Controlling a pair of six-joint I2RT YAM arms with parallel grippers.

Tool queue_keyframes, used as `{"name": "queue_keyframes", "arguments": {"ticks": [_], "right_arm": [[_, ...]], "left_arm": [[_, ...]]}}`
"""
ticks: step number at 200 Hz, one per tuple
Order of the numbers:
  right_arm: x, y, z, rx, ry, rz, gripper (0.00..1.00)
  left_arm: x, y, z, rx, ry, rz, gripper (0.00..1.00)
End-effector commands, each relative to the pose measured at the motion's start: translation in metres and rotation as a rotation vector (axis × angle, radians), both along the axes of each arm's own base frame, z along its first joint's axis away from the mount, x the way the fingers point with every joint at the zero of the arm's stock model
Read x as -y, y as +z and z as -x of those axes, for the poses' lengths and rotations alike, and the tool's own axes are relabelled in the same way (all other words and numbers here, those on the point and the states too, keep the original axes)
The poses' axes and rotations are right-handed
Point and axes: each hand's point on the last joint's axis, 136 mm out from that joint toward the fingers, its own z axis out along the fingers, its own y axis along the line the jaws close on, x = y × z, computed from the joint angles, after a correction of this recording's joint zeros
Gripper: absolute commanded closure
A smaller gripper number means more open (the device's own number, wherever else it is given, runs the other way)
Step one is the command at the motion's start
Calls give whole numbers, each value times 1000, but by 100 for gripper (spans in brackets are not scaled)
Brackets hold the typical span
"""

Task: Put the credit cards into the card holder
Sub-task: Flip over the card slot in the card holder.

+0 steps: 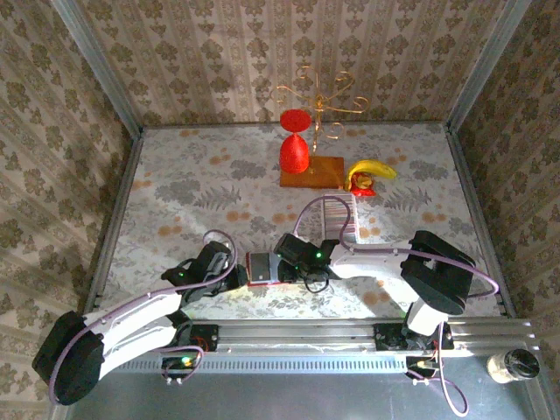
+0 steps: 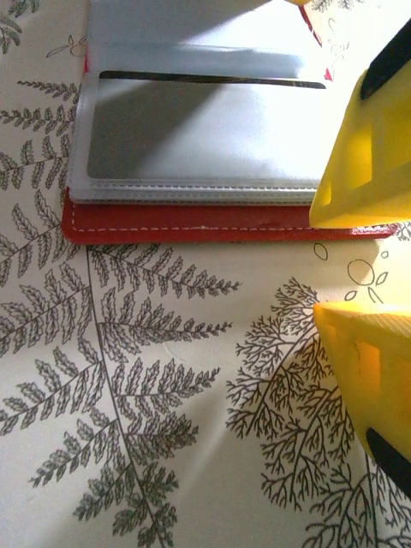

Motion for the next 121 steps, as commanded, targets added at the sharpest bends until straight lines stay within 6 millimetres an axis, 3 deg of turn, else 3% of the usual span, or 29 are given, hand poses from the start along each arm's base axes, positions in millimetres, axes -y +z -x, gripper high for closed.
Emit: {"name": "queue_keyframes", "arguments": {"ticks": [1,45,121], "right_arm": [[-2,2,-5,13,-19,23,58],[-13,0,-6,2,-23,-25,58],[-32,-5,-9,-20,-43,-95,57]], "left_arm": [[3,-3,5,-19,-13,18,69],[12,-7,5,-38,-30,44,70],[13,-20,5,-67,-34,25,80]]}}
